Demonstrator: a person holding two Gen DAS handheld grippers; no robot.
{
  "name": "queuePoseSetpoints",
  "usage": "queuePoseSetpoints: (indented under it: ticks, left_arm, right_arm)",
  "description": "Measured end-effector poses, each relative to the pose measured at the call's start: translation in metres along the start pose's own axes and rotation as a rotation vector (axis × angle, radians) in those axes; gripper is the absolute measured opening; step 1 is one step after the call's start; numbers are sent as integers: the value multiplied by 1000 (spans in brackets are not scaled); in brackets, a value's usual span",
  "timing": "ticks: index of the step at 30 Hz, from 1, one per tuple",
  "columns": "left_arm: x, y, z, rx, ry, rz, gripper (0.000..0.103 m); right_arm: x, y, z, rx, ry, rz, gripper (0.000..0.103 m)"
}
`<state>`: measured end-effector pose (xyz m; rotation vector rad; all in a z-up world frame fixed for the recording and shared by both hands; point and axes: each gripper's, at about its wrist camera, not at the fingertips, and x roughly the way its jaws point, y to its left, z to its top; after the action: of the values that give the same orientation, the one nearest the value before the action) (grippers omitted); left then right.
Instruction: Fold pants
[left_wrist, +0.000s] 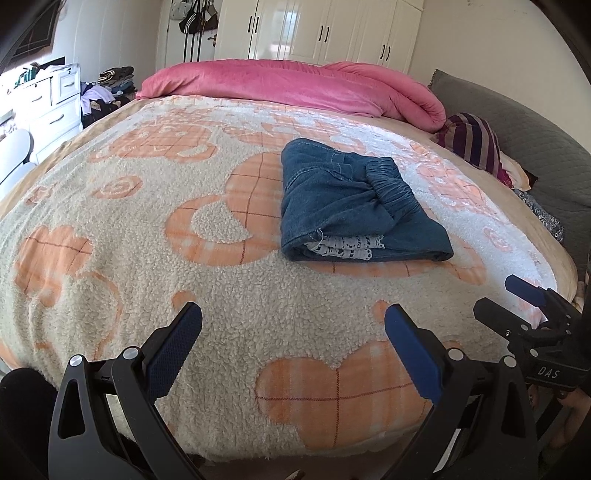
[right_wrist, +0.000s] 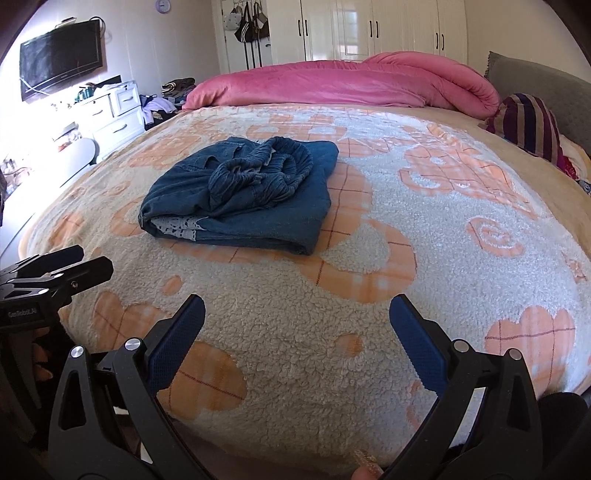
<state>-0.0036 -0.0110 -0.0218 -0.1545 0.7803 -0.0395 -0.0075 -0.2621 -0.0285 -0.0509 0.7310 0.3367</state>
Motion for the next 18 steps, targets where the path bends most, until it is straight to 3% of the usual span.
queuePoseSetpoints:
  ticks: [18]
  left_arm:
    - [-5, -1, 2, 2, -10, 3, 99]
  right_arm:
    - [-2, 0, 0, 0, 1, -2, 94]
